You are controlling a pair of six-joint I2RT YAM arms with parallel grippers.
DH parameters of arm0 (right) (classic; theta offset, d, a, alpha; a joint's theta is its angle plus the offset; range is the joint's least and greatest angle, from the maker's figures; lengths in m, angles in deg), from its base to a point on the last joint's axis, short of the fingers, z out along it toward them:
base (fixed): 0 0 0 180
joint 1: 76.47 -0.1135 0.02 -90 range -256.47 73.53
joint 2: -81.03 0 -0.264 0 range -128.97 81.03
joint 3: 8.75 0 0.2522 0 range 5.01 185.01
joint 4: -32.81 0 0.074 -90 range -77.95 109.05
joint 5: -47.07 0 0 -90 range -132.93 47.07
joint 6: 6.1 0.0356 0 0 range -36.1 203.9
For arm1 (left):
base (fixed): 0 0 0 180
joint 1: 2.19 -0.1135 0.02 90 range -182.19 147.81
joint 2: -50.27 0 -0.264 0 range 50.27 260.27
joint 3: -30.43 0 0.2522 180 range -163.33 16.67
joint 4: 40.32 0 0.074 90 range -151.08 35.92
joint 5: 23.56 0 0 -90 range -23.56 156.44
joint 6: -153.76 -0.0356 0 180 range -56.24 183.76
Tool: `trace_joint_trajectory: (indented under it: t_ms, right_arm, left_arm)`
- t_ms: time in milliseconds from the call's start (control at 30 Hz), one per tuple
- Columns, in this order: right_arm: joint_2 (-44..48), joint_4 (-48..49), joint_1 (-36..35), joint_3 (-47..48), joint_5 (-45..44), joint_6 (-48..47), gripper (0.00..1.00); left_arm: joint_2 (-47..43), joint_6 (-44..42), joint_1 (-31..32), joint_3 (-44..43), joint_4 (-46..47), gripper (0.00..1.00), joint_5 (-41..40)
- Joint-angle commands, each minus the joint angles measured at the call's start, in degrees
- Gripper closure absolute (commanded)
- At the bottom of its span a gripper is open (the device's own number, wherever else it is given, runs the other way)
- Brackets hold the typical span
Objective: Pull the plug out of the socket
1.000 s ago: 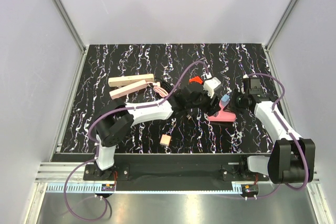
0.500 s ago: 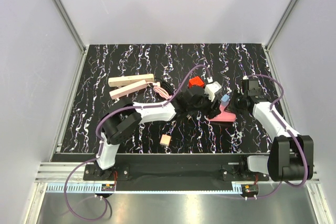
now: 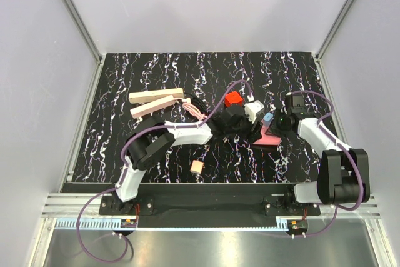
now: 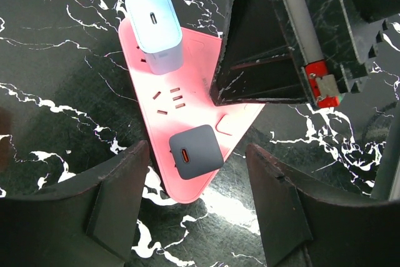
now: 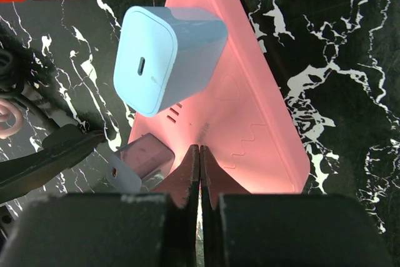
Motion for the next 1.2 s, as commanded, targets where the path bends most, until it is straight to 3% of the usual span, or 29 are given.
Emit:
trace_joint_trajectory:
  t_ms: [0,100,133,267,633,900,1167]
  right_arm:
    - [-1.2,1.0,-0.5,0.5,-0.6,0.1,1.00]
    - [-1.2,0.7,-0.5,0.6,-0.8,0.1,1.00]
    - [-1.2,0.7,-0.6,0.6,-0.9,0.1,1.00]
    - [-1.3,0.7,-0.7,0.9,-1.1,0.2,1.00]
    - [-2.1,0.3,-1.3,1.0,-1.8,0.2,1.00]
    - [-2.9,-0.6,-2.1,1.6,-3.8,0.4,1.00]
    - [-5.1,-2.0,-3.5,2.6,-5.8,0.7,1.00]
  left_arm:
    - [0.7,0.5,-0.4,-3.1,1.3,0.33,-0.3]
    - [1.9,0.7,-0.4,-4.4,0.3,0.35,-0.5]
    - [2.2,0.9,-0.4,-4.9,0.1,0.41,-0.2]
    - [3.4,1.1,-0.4,-6.1,-0.9,0.50,0.4]
    - [3.5,0.7,-0.4,-6.1,-2.3,0.51,-0.5]
    - [3.6,1.8,-0.4,-6.4,0.0,0.78,1.3]
    - [2.1,1.4,-0.4,-4.7,2.0,0.92,0.6]
